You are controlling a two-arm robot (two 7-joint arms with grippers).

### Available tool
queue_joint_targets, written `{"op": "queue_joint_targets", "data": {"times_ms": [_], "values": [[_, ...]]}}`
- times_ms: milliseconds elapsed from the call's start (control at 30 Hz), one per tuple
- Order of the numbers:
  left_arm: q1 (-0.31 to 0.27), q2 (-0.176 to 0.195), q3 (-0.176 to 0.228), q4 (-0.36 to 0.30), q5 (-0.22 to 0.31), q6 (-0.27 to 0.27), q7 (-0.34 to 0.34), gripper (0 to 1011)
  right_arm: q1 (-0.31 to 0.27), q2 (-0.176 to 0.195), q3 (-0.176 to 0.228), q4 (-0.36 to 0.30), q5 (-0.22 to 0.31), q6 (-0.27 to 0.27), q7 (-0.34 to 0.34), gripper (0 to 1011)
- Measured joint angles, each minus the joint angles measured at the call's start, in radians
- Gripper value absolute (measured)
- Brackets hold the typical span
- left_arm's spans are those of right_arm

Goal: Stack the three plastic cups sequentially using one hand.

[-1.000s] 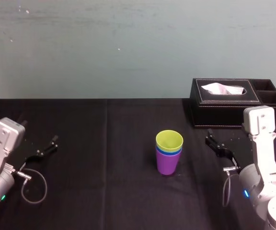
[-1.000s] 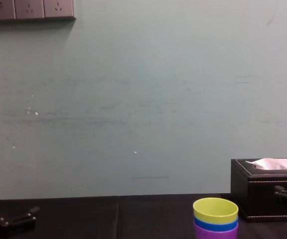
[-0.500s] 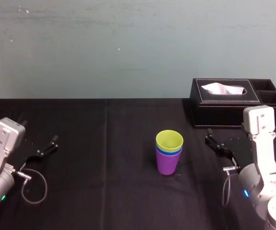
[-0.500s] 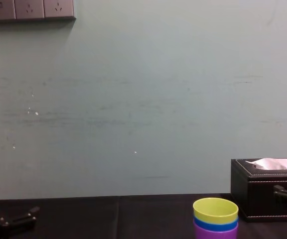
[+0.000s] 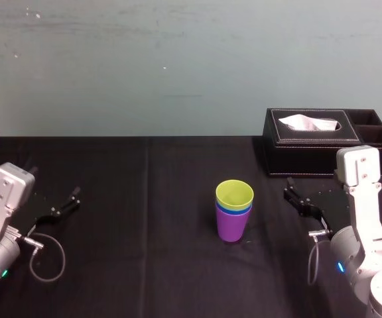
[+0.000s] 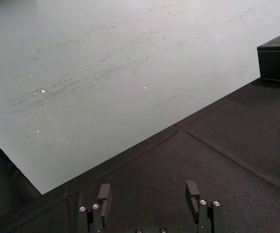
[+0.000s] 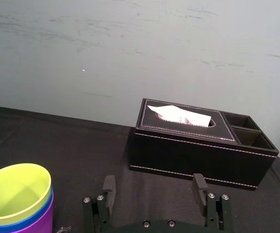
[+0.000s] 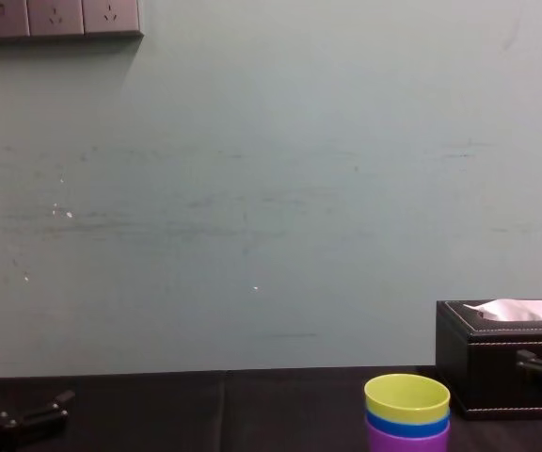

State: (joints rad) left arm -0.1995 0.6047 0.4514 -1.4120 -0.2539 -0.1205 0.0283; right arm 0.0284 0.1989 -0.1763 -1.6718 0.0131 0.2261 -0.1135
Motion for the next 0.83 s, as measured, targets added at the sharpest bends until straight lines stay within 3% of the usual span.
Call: {"op": "queue_joint_targets", "data": {"times_ms": [833], "values": [[0.0, 0.0, 0.0, 0.0, 0.0, 0.0, 0.0, 1000, 0.0, 0.0, 0.0, 0.0, 0.0, 0.0, 0.0, 1003]]}}
